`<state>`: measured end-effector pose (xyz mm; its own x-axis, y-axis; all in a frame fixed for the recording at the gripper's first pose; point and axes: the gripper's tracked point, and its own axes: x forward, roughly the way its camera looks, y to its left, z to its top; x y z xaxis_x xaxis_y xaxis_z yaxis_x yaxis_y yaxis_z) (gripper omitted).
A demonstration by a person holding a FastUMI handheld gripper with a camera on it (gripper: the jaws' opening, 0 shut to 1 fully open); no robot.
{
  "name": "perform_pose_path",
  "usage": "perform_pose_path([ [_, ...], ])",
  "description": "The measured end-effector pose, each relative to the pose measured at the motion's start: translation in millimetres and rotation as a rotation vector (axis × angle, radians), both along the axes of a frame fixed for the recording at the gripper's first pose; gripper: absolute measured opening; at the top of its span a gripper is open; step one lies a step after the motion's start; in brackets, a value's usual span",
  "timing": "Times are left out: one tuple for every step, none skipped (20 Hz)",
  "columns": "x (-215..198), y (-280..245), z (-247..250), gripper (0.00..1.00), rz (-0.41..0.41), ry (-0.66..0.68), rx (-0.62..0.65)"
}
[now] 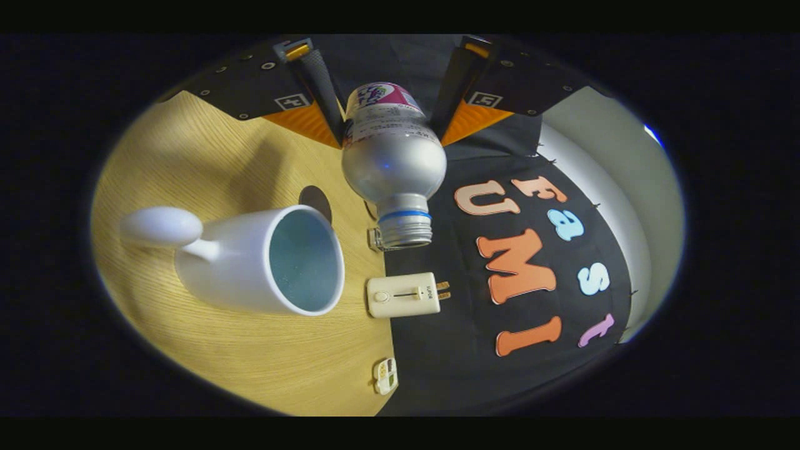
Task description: Take the bottle from table, then pour the juice into the cup, finally place the bottle on the coaster
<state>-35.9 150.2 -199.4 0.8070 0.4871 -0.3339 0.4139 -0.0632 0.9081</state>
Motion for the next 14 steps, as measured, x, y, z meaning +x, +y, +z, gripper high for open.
perform_pose_path([
  [0.8, -0.6, 0.4, 0.76, -0.002, 0.002, 0.008],
  [0.8, -0.8, 2.0, 0.76, -0.008, 0.004, 0.019],
  [1.6, -2.3, 3.9, 0.76, -0.012, 0.003, 0.033],
  [0.8, -2.8, 6.8, 0.76, -0.023, 0.000, 0.055],
  [4.2, -6.8, 9.5, 0.76, -0.042, -0.002, 0.083],
  [3.1, -5.6, 10.2, 0.76, -0.043, 0.002, 0.097],
  [2.1, -5.5, 8.5, 0.75, -0.044, 0.007, 0.099],
  [1.5, -6.9, 7.6, 0.76, -0.049, 0.009, 0.101],
  [2.7, -7.0, 6.4, 0.76, -0.055, 0.011, 0.104],
  [2.5, -8.5, 8.4, 0.76, -0.059, 0.012, 0.109],
  [3.9, -9.0, 9.9, 0.76, -0.059, 0.012, 0.116],
  [2.8, -7.4, 11.2, 0.76, -0.056, 0.013, 0.126],
  [3.6, -6.5, 12.1, 0.76, -0.056, 0.015, 0.142],
  [3.7, -6.6, 13.0, 0.76, -0.053, 0.020, 0.154],
])
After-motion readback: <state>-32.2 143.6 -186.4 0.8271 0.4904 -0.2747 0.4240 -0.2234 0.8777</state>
